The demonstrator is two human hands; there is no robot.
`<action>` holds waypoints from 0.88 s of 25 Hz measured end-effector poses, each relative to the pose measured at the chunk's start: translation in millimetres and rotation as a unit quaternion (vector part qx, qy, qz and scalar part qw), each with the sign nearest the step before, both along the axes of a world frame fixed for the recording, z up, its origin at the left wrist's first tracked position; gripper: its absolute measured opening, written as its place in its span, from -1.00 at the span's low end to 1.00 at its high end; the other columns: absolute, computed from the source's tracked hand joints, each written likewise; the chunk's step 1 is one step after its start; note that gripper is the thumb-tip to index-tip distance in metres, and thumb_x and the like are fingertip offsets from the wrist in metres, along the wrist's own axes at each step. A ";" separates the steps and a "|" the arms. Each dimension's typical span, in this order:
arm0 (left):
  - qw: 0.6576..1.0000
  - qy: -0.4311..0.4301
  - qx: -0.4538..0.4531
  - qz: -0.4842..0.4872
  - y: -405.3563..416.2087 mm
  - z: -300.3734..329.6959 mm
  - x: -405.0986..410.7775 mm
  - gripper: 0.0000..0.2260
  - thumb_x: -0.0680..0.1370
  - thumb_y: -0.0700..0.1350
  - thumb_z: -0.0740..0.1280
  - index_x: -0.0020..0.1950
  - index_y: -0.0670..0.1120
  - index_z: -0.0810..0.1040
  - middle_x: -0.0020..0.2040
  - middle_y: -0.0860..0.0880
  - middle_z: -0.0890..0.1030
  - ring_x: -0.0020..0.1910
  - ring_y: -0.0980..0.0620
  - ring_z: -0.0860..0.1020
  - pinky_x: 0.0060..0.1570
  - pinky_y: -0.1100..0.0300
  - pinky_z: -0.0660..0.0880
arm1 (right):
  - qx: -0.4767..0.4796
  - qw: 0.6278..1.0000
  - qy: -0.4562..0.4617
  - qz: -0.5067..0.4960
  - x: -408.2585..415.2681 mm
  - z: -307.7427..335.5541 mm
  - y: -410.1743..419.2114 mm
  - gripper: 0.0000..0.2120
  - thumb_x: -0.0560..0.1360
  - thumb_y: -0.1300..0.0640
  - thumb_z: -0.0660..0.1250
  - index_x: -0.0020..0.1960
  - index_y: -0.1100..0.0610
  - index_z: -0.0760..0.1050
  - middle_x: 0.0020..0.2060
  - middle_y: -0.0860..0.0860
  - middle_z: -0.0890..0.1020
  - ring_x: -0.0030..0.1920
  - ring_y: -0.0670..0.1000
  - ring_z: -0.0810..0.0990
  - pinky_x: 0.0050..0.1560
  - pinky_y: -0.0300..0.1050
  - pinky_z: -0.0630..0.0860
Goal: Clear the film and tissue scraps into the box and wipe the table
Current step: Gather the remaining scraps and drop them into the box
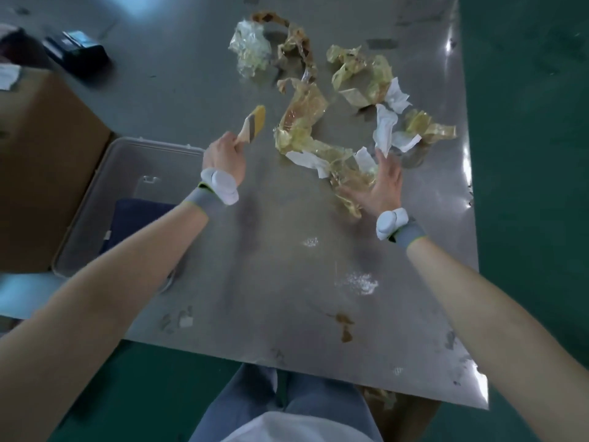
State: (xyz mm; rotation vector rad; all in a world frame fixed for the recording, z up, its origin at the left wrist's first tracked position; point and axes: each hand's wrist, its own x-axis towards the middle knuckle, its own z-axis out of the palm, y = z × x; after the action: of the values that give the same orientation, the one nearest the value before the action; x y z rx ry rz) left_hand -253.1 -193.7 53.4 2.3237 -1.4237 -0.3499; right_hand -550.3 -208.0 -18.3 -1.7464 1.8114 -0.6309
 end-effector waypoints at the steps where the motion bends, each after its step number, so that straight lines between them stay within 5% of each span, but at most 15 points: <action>1: 1.000 -0.017 0.009 -0.007 -16.3 1.9 0.2 -0.77 0.59 -0.14 0.12 0.03 -0.21 0.52 0.03 -0.24 0.62 0.02 -0.27 0.54 -0.10 0.01 0.39 | 0.011 0.999 0.029 0.025 -0.4 -5.5 -6.3 0.15 0.11 -0.49 0.40 0.54 -0.10 0.01 0.53 0.13 0.10 0.53 0.24 0.03 0.49 0.18 0.05; 5: 0.997 -0.051 0.044 -0.024 -66.7 3.2 2.1 -0.77 0.57 -0.16 0.11 -0.02 -0.22 0.52 0.02 -0.24 0.62 -0.06 -0.24 0.53 -0.19 0.08 0.30 | 0.051 0.995 0.063 0.063 3.2 -27.8 -22.5 0.19 0.12 -0.40 0.49 0.55 -0.17 -0.08 0.56 0.11 -0.06 0.56 0.25 -0.10 0.52 0.20 -0.05; 11: 0.972 -0.106 0.174 -0.118 -82.4 2.9 -33.0 -0.76 0.58 -0.17 0.14 0.08 -0.16 0.59 0.08 -0.19 0.62 0.07 -0.23 0.58 -0.11 0.08 0.44 | 0.032 0.996 0.065 0.047 20.5 -41.4 -29.2 0.27 0.13 -0.32 0.53 0.56 -0.11 -0.22 0.56 0.16 -0.05 0.56 0.22 -0.08 0.54 0.16 -0.04; 17: 0.938 -0.191 0.174 -0.232 -47.7 -5.7 -52.2 -0.77 0.53 -0.29 0.16 0.05 -0.17 0.58 0.02 -0.20 0.63 0.00 -0.28 0.58 -0.12 0.05 0.46 | 0.004 0.997 0.044 0.062 24.4 -42.6 -31.6 0.37 0.09 -0.45 0.45 0.56 0.03 -0.30 0.56 0.21 -0.04 0.56 0.22 -0.08 0.54 0.16 -0.04; 22: 0.924 -0.195 0.163 -0.286 -38.2 -1.1 -58.4 -0.81 0.55 -0.24 0.13 0.02 -0.19 0.53 -0.03 -0.22 0.60 -0.03 -0.28 0.56 -0.20 0.08 0.37 | 0.019 0.991 0.015 0.130 30.1 -36.4 -43.1 0.37 0.07 -0.35 0.54 0.54 -0.10 -0.32 0.54 0.27 -0.19 0.56 0.27 -0.16 0.54 0.21 -0.02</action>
State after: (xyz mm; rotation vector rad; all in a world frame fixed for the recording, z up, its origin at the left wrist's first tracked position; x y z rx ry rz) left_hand -311.5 -231.9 52.4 2.2575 -2.4140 -0.3069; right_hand -520.2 -251.2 -54.7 -1.9329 1.5669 -0.4628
